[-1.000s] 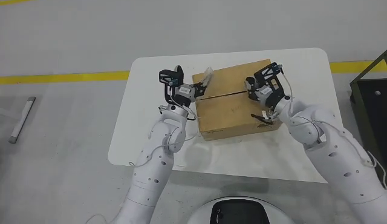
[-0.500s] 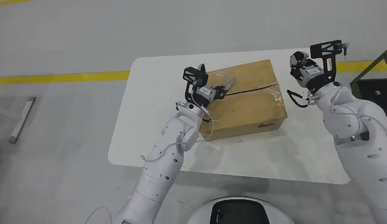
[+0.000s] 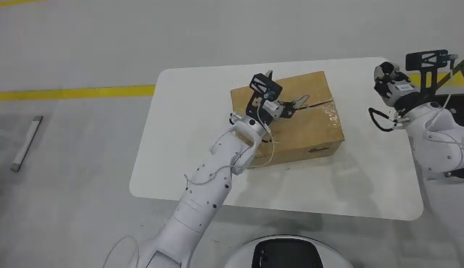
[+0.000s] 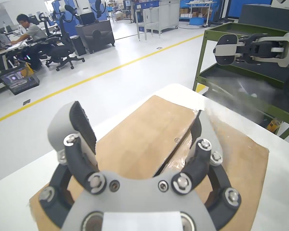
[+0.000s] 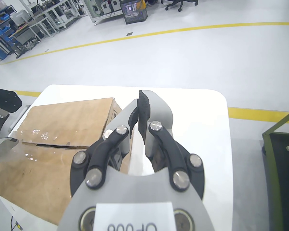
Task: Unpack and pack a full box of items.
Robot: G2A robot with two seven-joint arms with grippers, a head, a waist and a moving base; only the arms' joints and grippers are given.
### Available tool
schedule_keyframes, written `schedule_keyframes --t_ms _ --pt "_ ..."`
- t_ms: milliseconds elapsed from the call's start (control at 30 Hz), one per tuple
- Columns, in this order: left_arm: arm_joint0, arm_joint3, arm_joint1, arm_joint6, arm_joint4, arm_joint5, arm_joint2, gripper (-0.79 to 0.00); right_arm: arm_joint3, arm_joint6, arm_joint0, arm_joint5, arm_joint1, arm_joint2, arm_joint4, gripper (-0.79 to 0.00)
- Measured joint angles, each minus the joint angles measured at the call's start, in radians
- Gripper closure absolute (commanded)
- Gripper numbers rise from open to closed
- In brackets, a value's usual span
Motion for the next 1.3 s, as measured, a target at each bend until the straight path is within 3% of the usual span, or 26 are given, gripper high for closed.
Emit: schedule_keyframes --t_ms 200,233,300,367,400,633,900,1167,1300 --pt "-0.039 0.038 -0.021 0.01 0.009 0.025 0.026 -0.785 -0.008 0.002 -0.006 0.0 0.002 0.01 0.011 -0.145" --pt "-0.043 0.042 -0.023 0.011 0.009 0.029 0.026 -0.785 -0.011 0.004 -0.007 0.0 0.002 0.012 0.016 -0.197" --pt "-0.05 0.047 -0.026 0.015 0.013 0.038 0.021 -0.785 -0.02 0.015 -0.007 -0.007 0.002 0.016 0.04 -0.363" --pt "-0.051 0.046 -0.025 0.014 0.021 0.051 0.006 -0.785 -0.031 0.04 -0.008 -0.025 0.003 0.022 0.083 -0.668" --pt "-0.05 0.042 -0.023 0.01 0.024 0.057 -0.003 -0.785 -0.035 0.052 -0.009 -0.035 0.003 0.024 0.099 -0.785" --pt "0.008 -0.049 0.009 -0.057 0.062 0.088 -0.125 -0.785 -0.051 0.128 -0.013 -0.11 0.01 0.042 0.205 -0.785" --pt "0.145 -0.241 0.056 -0.187 0.109 0.093 -0.298 -0.785 -0.06 0.206 -0.002 -0.187 0.014 0.032 0.361 -0.785" --pt "0.283 -0.395 0.083 -0.3 0.133 0.092 -0.409 -0.785 -0.081 0.408 0.013 -0.324 0.029 0.006 0.553 -0.785" --pt "0.329 -0.442 0.091 -0.33 0.133 0.089 -0.445 -0.785 -0.087 0.497 0.034 -0.422 0.039 -0.031 0.511 -0.785"
